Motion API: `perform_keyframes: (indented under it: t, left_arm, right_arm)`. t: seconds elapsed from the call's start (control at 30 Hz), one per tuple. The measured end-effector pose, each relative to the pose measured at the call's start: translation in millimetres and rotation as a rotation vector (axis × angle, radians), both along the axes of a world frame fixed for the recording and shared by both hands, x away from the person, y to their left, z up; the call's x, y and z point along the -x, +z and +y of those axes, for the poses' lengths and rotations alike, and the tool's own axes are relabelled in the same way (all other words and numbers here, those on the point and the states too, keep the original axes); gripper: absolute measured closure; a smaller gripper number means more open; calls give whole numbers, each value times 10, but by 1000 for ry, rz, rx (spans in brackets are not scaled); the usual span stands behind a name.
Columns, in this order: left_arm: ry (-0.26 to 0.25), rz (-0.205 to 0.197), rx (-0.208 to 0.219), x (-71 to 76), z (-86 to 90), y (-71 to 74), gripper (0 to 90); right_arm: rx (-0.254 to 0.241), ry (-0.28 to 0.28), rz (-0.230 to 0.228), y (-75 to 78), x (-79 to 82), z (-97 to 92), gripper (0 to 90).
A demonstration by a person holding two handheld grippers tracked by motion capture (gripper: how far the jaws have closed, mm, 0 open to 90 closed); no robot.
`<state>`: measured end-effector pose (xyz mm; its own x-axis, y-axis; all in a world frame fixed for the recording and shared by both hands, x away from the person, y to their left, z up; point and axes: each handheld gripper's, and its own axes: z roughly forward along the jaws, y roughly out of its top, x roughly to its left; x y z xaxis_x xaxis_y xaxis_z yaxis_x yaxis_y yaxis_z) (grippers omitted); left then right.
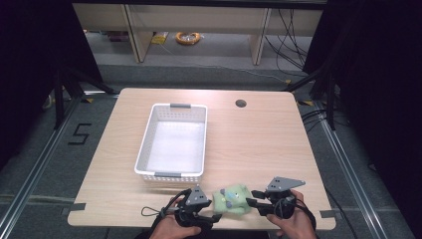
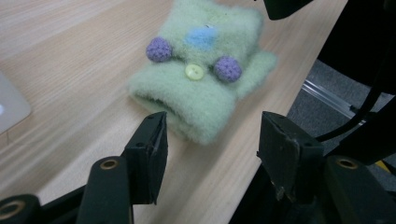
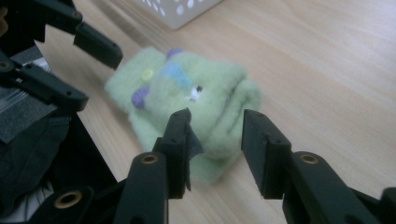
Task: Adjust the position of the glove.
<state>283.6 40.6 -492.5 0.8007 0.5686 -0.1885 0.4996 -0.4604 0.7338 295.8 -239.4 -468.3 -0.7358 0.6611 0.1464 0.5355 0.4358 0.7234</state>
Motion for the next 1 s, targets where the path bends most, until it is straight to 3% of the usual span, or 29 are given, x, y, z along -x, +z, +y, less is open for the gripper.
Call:
perform_keyframes:
  t: [0.17, 0.2, 0.33, 0.4, 0.43, 0.5, 0.6, 0.63, 0.67, 0.7, 0.73, 0.77, 0.8, 0.83, 0.93, 1.0]
  left_arm:
    - [-7, 12, -28, -53, -84, -47, 466]
    - [-16, 2, -47, -66, -80, -49, 490]
    - [-14, -11, -58, -73, -87, -66, 645]
    - [-3, 1, -39, -71, -90, -62, 720]
    - [2, -7, -43, -81, -85, -59, 771]
    - [4, 15, -18, -109, -67, -34, 817]
    - [-11, 5, -17, -150, -47, 9, 839]
    - [22, 20, 28, -144, -69, 5, 841]
    - [3, 6, 4, -167, -48, 19, 843]
    - [-15, 3, -1, -177, -35, 31, 843]
    - [25, 21, 30, -168, -54, 22, 842]
    - [25, 21, 30, -168, -54, 22, 842]
    - [2, 13, 8, -184, -30, 36, 841]
    - [24, 19, 26, -189, -38, 23, 841]
    - [14, 13, 19, -195, -34, 25, 840]
    - [21, 28, 33, -187, -51, 14, 839]
  right_arm:
    - [36, 13, 37, -83, -20, 21, 600]
    - [26, 9, 67, -100, -7, 49, 619]
    - [63, 64, 46, -129, -17, 67, 772]
    - [64, 64, 52, -110, -7, 65, 817]
    - [65, 60, 35, -98, -5, 57, 842]
    - [40, 73, 24, -66, -5, 34, 900]
    - [13, 63, 15, 4, 30, 13, 900]
    - [27, 67, -3, 16, 31, 11, 900]
    - [29, 71, -11, 18, 30, 12, 900]
    - [15, 55, 10, 19, 45, 16, 900]
    - [7, 41, 31, 8, 47, 17, 885]
    - [7, 41, 31, 8, 47, 17, 885]
    - [25, 61, 8, -32, 13, 14, 795]
    - [51, 41, 30, -47, 28, 34, 775]
    - [88, 44, 42, -80, 21, 77, 683]
    - [87, 27, 44, -124, 12, 110, 680]
